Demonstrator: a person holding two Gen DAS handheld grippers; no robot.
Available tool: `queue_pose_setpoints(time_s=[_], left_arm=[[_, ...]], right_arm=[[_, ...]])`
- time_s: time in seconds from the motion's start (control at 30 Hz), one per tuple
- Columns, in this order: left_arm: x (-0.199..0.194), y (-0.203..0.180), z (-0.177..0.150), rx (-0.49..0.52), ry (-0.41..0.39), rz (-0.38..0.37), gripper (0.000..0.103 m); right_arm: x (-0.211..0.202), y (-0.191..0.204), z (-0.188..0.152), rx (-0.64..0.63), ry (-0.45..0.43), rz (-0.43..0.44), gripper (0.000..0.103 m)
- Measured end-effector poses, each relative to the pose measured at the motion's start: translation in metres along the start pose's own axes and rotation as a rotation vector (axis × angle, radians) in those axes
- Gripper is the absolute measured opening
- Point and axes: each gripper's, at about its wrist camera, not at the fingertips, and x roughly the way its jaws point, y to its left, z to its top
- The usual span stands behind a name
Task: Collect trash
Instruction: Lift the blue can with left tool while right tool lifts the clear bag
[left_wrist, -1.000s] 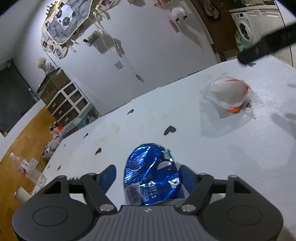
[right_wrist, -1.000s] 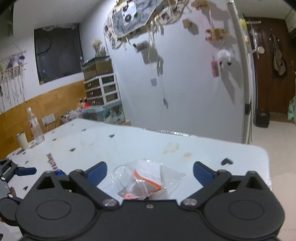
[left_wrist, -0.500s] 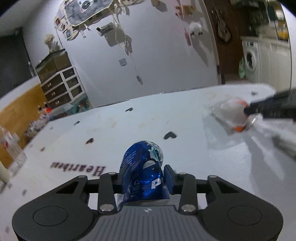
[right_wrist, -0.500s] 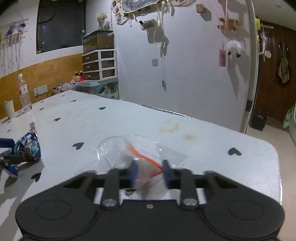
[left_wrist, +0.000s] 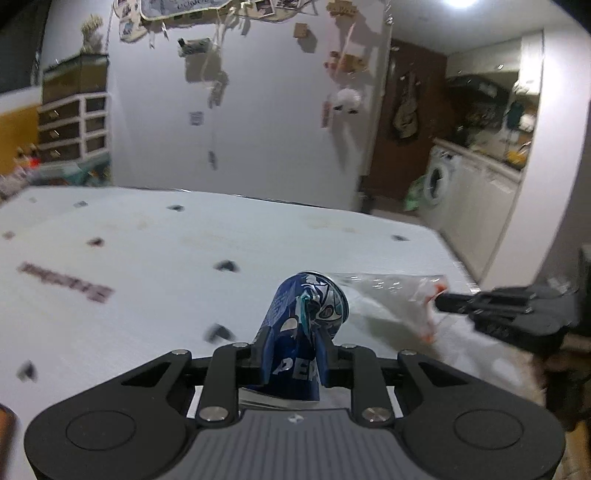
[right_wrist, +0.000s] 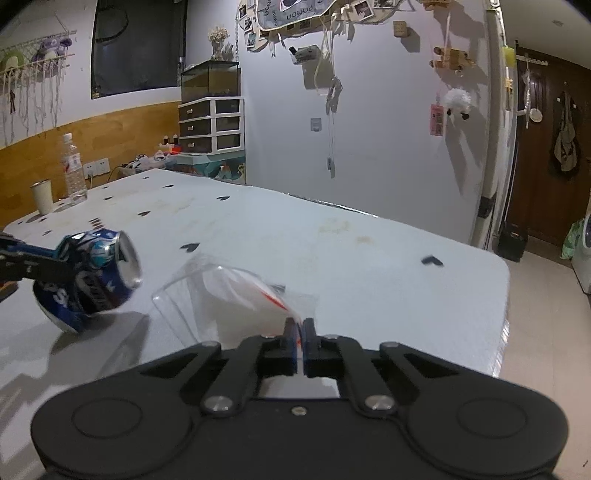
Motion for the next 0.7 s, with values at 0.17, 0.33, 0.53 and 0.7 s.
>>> queue_pose_setpoints(time_s=[0.17, 0.33, 0.53, 0.7], left_arm=[[-0.019, -0.020, -0.024, -0.057, 0.001, -0.140, 0.025], [-0.040, -0.030, -0.053, -0.087, -0.035, -0.190, 0.025], [-0.058, -0.030, -0.077, -0.060, -0.014, -0.160, 0.025], [-0.061, -0.033, -0.092, 0.057, -0.040, -0.056, 0.027]], right_arm=[[-0.027, 0.003, -0.016, 0.029, -0.004, -0.007, 0.003], [-0.048, 0.016, -0.029, 0.016, -0.010, 0.020, 0.002], [-0.072, 0.043, -0.034, -0.027, -0.036, 0.081, 0.001], [-0.081, 0.064, -0.038, -0.084, -0.035, 0.113, 0.001]])
